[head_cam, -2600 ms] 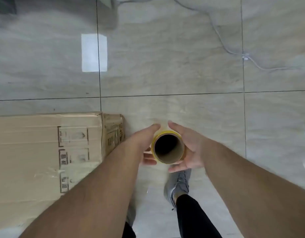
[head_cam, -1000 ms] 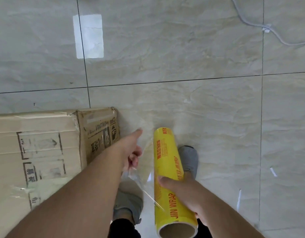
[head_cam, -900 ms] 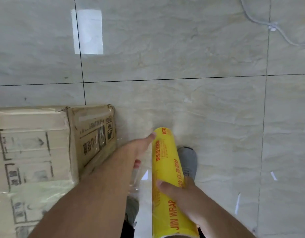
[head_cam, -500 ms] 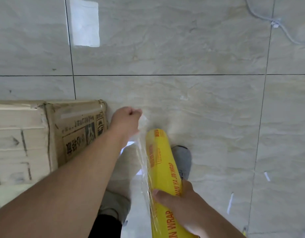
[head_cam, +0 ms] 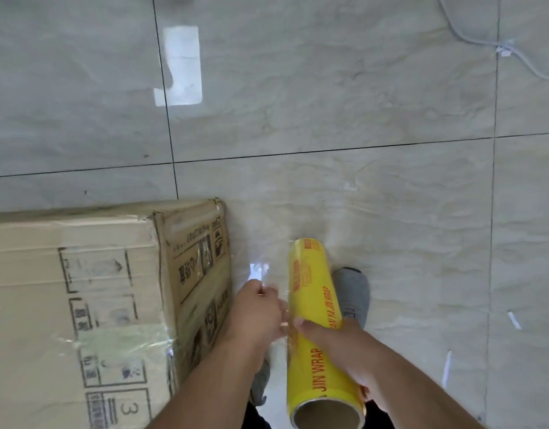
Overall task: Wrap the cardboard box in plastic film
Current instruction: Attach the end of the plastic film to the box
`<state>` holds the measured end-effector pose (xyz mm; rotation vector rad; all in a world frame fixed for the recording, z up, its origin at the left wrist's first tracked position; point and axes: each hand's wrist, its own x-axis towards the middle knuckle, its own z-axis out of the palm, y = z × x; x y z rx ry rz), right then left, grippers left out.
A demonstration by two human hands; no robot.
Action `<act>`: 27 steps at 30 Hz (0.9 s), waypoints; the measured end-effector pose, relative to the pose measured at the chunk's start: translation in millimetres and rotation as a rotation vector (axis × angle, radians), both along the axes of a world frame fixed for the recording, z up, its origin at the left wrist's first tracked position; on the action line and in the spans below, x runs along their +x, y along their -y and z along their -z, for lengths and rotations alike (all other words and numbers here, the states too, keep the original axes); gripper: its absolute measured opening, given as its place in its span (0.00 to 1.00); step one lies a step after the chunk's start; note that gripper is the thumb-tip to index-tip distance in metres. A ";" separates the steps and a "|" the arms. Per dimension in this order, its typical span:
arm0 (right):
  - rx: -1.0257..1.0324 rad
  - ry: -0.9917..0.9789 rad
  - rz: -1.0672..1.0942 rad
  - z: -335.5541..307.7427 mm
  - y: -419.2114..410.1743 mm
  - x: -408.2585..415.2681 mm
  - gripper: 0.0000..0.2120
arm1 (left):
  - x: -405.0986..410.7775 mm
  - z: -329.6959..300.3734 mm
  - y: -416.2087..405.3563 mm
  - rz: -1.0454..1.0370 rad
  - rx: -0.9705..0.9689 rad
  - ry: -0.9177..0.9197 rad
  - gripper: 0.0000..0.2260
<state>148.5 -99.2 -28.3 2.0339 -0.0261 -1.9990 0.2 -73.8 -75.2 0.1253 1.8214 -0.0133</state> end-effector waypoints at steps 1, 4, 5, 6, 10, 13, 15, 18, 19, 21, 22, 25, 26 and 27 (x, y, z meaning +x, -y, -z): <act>-0.016 -0.043 0.122 -1.7 -0.5 3.0 0.36 | -0.9 -3.0 -1.3 -0.024 0.025 -0.007 0.08; -0.051 -0.038 0.506 4.1 0.9 5.0 0.31 | -2.3 -11.7 -12.0 -0.119 0.053 -0.034 0.08; -0.046 -0.022 0.645 5.2 4.4 4.2 0.30 | -3.0 -11.2 -14.7 -0.130 0.060 -0.033 0.08; -0.048 -0.017 0.807 6.0 7.2 2.2 0.30 | -2.2 -13.0 -17.3 -0.132 0.067 -0.034 0.09; -0.025 -0.009 0.956 3.6 4.5 -10.5 0.28 | -8.7 -14.3 -30.8 0.340 0.240 -0.207 0.11; -0.037 -0.014 0.599 4.1 8.0 -16.9 0.32 | -26.6 -12.9 -66.2 0.719 0.399 -0.312 0.13; -0.029 -0.043 0.303 12.0 16.5 -24.4 0.50 | -36.5 -17.2 -92.8 0.812 0.426 -0.307 0.12; -0.019 -0.084 0.077 34.6 24.8 -45.1 0.64 | -46.9 -28.7 -115.2 1.028 0.387 -0.287 0.11; -0.011 -0.097 0.077 37.3 24.1 -52.3 0.67 | -49.5 -31.9 -119.5 1.094 0.363 -0.287 0.10; -0.010 -0.131 0.109 49.0 23.4 -69.3 0.72 | -54.2 -35.7 -128.8 1.322 0.299 -0.304 0.09; -0.025 -0.147 0.125 54.2 22.3 -77.5 0.74 | -55.1 -37.5 -134.4 1.457 0.260 -0.326 0.09; -0.104 -0.179 0.232 58.1 17.7 -102.5 0.68 | -58.0 -33.2 -149.4 1.686 0.241 -0.402 0.10; -0.114 -0.172 0.320 57.2 19.3 -108.8 0.66 | -59.4 -30.1 -153.5 1.742 0.241 -0.415 0.10; -0.119 -0.171 0.439 58.2 23.5 -115.4 0.63 | -60.9 -26.0 -157.7 1.791 0.236 -0.413 0.09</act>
